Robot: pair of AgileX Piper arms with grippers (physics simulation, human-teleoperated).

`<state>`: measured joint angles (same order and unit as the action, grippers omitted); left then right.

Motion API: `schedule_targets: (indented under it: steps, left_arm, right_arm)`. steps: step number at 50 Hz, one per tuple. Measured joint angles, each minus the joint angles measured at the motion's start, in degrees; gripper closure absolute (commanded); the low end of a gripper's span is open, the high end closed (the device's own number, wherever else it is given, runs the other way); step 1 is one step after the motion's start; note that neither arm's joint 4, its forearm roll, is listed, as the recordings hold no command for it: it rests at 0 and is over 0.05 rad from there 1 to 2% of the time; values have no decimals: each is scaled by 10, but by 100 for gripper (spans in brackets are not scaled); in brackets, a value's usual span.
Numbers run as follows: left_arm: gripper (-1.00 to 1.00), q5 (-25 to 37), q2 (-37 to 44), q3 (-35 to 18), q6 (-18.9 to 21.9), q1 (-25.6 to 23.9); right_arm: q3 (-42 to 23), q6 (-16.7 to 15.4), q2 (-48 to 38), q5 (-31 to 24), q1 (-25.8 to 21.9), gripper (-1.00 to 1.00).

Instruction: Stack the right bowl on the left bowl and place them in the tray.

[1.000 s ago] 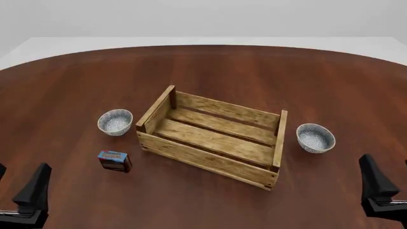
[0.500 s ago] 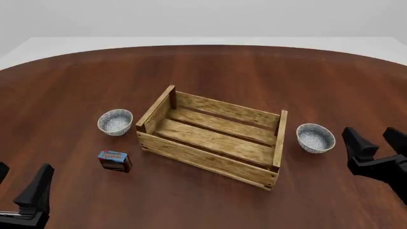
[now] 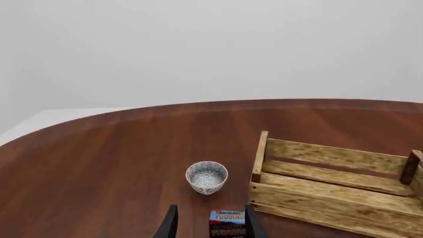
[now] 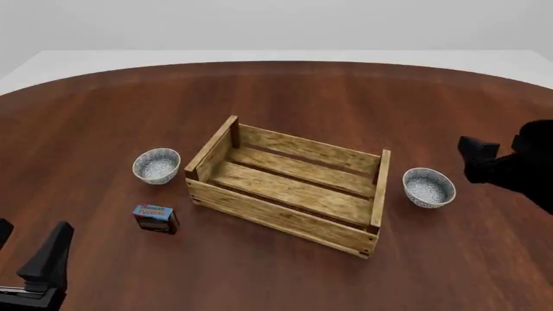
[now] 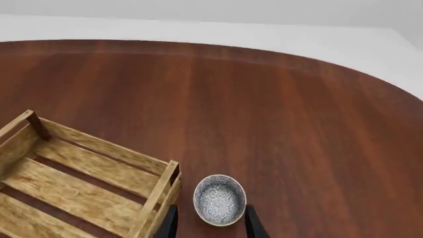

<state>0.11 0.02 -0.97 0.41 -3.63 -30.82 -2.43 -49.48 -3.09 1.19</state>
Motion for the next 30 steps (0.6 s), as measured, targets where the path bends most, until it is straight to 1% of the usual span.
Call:
schedule_targets:
  steps: [20, 30]
  left_arm:
    - [-100, 13, 0, -18, -4, -9]
    - [-100, 15, 0, -22, -6, -14]
  right_arm:
    - [-125, -26, -70, -131, 25, -100]
    - [-180, -36, -104, -184, 44, -100]
